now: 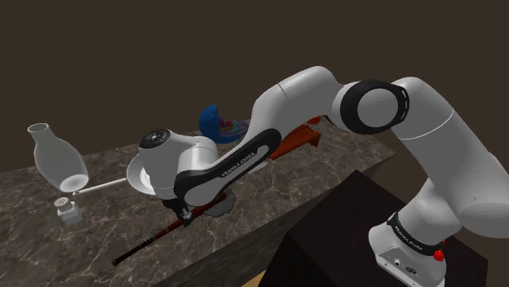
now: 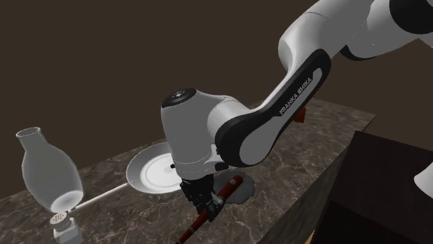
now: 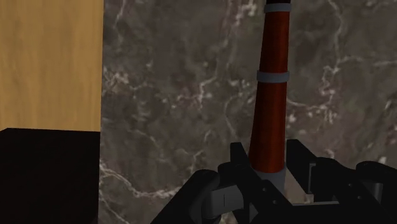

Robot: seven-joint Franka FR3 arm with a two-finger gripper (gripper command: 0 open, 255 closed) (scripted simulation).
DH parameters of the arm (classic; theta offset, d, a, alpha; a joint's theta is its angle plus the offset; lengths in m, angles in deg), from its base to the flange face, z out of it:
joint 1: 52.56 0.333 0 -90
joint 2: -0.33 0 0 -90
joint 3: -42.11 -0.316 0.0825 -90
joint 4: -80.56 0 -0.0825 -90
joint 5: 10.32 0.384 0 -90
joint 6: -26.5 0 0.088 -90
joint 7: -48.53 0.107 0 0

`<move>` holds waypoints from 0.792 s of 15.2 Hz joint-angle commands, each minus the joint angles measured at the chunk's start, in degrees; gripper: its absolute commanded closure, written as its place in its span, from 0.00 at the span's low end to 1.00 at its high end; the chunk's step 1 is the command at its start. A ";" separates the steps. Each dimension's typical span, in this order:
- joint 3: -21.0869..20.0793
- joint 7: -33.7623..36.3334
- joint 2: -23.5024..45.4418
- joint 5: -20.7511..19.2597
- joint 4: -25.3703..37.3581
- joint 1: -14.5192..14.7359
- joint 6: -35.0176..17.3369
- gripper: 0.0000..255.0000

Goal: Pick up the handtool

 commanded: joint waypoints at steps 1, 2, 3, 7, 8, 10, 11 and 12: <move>0.02 -0.01 0.02 -0.01 0.00 -0.01 -0.02 1.00; 0.02 -0.01 0.01 -0.01 -0.01 -0.02 -0.02 1.00; 0.03 0.06 -0.05 -0.04 -0.24 -0.07 -0.16 1.00; -0.79 -0.06 -2.29 0.62 -1.24 -0.71 1.18 1.00; -1.00 -0.10 -2.83 0.80 -1.45 -0.86 1.53 1.00; -1.41 -0.19 -3.90 1.16 -1.83 -1.16 2.26 1.00; -1.61 -0.25 -4.42 1.34 -2.00 -1.30 2.63 1.00; -1.81 -0.30 -4.94 1.52 -2.14 -1.44 3.00 1.00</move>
